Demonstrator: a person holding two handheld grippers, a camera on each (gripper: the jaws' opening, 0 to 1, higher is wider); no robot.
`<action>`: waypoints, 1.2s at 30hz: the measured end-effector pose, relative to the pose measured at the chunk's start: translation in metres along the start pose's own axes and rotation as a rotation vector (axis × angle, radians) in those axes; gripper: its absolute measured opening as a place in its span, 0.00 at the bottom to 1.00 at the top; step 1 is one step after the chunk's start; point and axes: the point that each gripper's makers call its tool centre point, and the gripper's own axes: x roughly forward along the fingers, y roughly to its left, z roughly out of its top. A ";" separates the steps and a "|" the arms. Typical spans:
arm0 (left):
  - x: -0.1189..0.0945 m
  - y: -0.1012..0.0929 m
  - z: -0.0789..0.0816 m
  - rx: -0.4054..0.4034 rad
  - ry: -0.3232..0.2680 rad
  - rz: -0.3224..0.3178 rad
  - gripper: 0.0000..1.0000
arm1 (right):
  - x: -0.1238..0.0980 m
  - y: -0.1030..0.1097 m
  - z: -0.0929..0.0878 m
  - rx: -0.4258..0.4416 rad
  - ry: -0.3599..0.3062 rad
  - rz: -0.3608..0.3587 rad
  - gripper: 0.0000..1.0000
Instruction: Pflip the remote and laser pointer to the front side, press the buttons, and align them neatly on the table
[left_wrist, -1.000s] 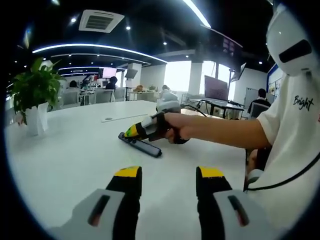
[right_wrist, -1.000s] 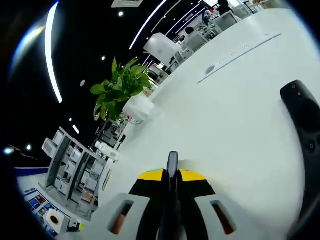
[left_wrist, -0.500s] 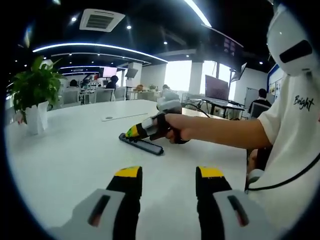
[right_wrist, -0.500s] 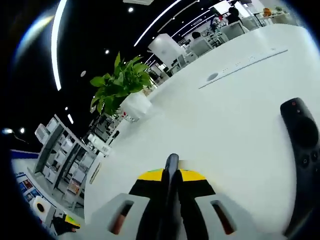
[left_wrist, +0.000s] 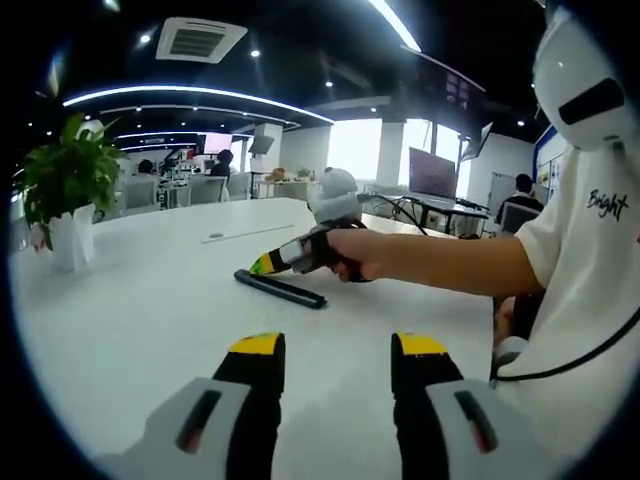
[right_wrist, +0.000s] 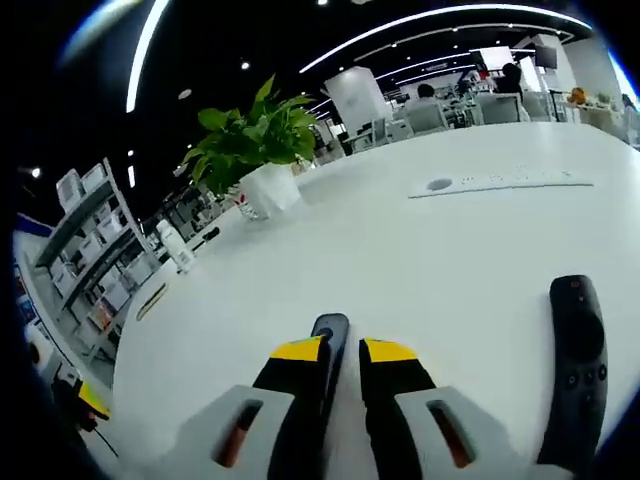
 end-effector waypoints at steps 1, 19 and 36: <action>0.000 0.000 0.000 0.000 0.000 0.001 0.44 | -0.001 -0.001 0.001 -0.020 0.000 -0.011 0.16; 0.001 -0.003 0.002 0.011 0.001 -0.003 0.43 | -0.009 0.015 0.002 -0.163 0.011 -0.020 0.22; -0.002 -0.005 -0.001 0.006 0.003 -0.003 0.43 | 0.005 0.013 -0.006 -0.228 0.057 -0.078 0.26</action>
